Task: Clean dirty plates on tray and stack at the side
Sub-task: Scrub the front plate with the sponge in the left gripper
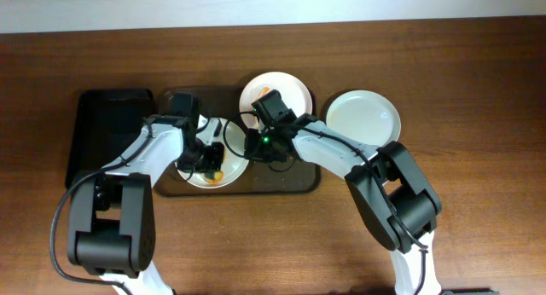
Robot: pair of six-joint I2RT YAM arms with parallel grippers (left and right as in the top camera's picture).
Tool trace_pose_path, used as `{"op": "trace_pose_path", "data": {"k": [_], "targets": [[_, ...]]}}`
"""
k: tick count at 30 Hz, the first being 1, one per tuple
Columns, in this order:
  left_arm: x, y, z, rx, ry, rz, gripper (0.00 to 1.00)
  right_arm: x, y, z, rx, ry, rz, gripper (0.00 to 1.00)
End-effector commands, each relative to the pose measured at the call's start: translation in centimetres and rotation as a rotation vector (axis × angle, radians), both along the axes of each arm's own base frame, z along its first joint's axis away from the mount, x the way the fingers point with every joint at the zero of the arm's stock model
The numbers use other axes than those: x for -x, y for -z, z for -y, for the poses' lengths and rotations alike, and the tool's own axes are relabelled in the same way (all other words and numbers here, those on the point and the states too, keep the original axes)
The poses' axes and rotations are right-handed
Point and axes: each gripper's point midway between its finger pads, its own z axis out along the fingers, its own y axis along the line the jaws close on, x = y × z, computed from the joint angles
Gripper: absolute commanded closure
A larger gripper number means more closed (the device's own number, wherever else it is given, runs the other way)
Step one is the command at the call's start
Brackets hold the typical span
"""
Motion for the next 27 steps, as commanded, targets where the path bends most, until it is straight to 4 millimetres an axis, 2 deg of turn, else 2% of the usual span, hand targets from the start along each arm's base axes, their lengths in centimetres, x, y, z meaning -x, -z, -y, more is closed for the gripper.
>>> {"op": "trace_pose_path", "data": {"k": [1, 2, 5, 7, 8, 10, 11, 12, 14, 15, 16, 17, 18, 20, 22, 23, 25, 27], "targets": [[2.8, 1.9, 1.7, 0.106, 0.093, -0.113, 0.99, 0.1, 0.1, -0.4, -0.014, -0.023, -0.007, 0.96], [1.9, 2.1, 1.5, 0.101, 0.069, -0.083, 1.00, 0.2, 0.1, -0.4, -0.016, -0.025, -0.009, 0.96], [-2.8, 2.6, -0.1, 0.054, -0.083, 0.061, 0.99, 0.2, 0.0, -0.5, -0.020, -0.027, -0.011, 0.96], [-5.2, 3.0, -1.7, 0.007, -0.168, 0.136, 1.00, 0.2, 0.0, -0.4, -0.017, -0.027, -0.012, 0.96], [-5.2, 3.6, -2.6, -0.025, -0.203, 0.126, 1.00, 0.2, 0.0, -0.4, -0.017, -0.027, -0.012, 0.96], [-3.0, 5.0, -4.2, -0.085, -0.278, 0.014, 0.99, 0.2, 0.0, -0.4, -0.017, -0.026, -0.013, 0.96], [-1.2, 5.5, -4.8, -0.101, -0.289, -0.067, 0.99, 0.2, 0.0, -0.4, -0.018, -0.026, -0.012, 0.96], [0.6, 5.6, -5.9, -0.119, -0.312, -0.145, 0.99, 0.3, 0.1, -0.4, -0.017, -0.027, -0.013, 0.96], [3.0, 5.2, -7.0, -0.127, -0.343, -0.253, 1.00, 0.3, 0.0, -0.4, -0.018, -0.027, -0.013, 0.96], [3.8, 4.8, -7.2, -0.117, -0.355, -0.298, 1.00, 0.3, 0.0, -0.4, -0.018, -0.027, -0.013, 0.96], [4.1, 4.3, -6.5, -0.069, -0.346, -0.324, 0.99, 0.3, 0.0, -0.4, -0.018, -0.027, -0.013, 0.96], [3.8, 3.5, -4.1, 0.084, -0.256, -0.314, 1.00, 0.2, 0.0, -0.4, -0.018, -0.027, -0.013, 0.96], [3.2, 3.0, -2.8, 0.175, -0.200, -0.280, 0.99, 0.2, 0.0, -0.4, -0.018, -0.027, -0.013, 0.96], [1.0, 3.0, -2.1, 0.214, -0.166, -0.179, 0.99, 0.3, 0.1, -0.4, -0.017, -0.027, -0.013, 0.96], [-1.3, 3.3, -2.6, 0.192, -0.173, -0.081, 0.99, 0.3, 0.1, -0.4, -0.015, -0.027, -0.016, 0.96], [-1.9, 3.8, -3.5, 0.134, -0.211, -0.066, 1.00, 0.3, 0.1, -0.4, -0.015, -0.027, -0.016, 0.96], [-3.0, 4.9, -7.9, -0.137, -0.344, -0.016, 0.99, 0.3, 0.1, -0.4, -0.015, -0.027, -0.016, 0.96], [-3.5, 4.9, -10.9, -0.303, -0.477, 0.022, 0.99, 0.3, 0.1, -0.4, -0.015, -0.027, -0.016, 0.96]]}}
